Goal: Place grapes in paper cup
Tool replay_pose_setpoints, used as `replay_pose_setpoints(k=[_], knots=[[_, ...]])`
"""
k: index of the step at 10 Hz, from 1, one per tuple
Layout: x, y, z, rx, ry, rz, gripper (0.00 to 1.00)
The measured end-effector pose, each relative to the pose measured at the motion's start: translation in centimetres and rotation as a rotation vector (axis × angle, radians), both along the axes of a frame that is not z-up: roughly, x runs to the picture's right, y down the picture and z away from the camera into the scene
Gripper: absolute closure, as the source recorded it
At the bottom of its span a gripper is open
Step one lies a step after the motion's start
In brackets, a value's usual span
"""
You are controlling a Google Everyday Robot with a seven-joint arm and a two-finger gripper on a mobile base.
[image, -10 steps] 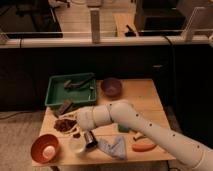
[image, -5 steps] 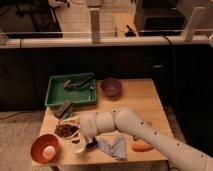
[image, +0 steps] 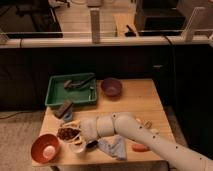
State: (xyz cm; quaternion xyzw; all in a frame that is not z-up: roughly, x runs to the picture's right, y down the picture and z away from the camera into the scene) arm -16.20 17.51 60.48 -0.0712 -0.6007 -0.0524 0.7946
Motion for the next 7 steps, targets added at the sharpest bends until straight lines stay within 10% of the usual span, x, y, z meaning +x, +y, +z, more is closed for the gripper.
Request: replay_pose_setpoints(k=[5, 7], knots=[[0.0, 2.2, 2.7, -0.050, 0.027, -0.008, 0.98], [-0.2, 2.5, 2.9, -0.059, 0.019, -0.010, 0.83]])
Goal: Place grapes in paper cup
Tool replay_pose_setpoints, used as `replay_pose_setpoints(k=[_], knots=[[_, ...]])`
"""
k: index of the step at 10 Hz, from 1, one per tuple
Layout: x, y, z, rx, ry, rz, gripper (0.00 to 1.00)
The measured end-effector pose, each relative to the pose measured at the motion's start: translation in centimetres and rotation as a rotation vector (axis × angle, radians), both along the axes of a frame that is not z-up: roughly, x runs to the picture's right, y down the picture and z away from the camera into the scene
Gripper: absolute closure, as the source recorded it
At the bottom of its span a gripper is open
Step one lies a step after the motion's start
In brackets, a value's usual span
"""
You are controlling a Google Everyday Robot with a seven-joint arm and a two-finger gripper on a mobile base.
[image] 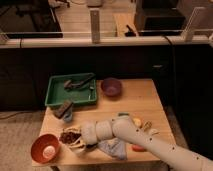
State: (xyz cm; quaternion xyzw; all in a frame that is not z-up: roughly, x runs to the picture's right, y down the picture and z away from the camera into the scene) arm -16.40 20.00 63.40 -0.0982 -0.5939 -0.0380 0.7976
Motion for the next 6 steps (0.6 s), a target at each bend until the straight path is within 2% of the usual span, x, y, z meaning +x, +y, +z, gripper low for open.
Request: replay_pose_setpoints(k=[5, 6], knots=[[0.00, 0.39, 0.63, -0.035, -0.016, 0.006, 0.31], [0.00, 0.43, 0.72, -0.041, -0.023, 0.007, 0.24]])
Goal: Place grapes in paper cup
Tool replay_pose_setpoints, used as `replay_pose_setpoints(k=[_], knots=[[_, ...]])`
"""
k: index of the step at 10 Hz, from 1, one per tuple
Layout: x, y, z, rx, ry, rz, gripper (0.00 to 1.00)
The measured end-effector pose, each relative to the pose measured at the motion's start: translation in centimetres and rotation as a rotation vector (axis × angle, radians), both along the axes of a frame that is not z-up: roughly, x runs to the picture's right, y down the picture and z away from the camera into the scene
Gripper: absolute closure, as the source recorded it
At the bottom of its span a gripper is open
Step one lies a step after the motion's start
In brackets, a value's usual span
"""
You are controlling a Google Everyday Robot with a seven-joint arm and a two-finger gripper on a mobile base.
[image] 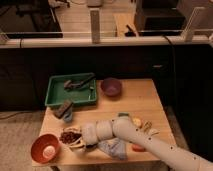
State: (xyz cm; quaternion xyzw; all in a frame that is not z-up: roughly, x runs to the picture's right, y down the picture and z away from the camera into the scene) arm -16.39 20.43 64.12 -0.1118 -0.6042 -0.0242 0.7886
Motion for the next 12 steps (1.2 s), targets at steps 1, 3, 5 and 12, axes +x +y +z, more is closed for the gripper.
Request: replay_pose_setpoints(k=[1, 3, 5, 12], knots=[[-0.02, 0.02, 0.05, -0.005, -0.015, 0.003, 0.20], [-0.15, 0.07, -0.01, -0.005, -0.034, 0.005, 0.20], [0.04, -0.12, -0.16, 0.005, -0.036, 0.006, 0.20], [0.19, -0.51, -0.36, 0.028, 0.005, -0.036, 0.20]])
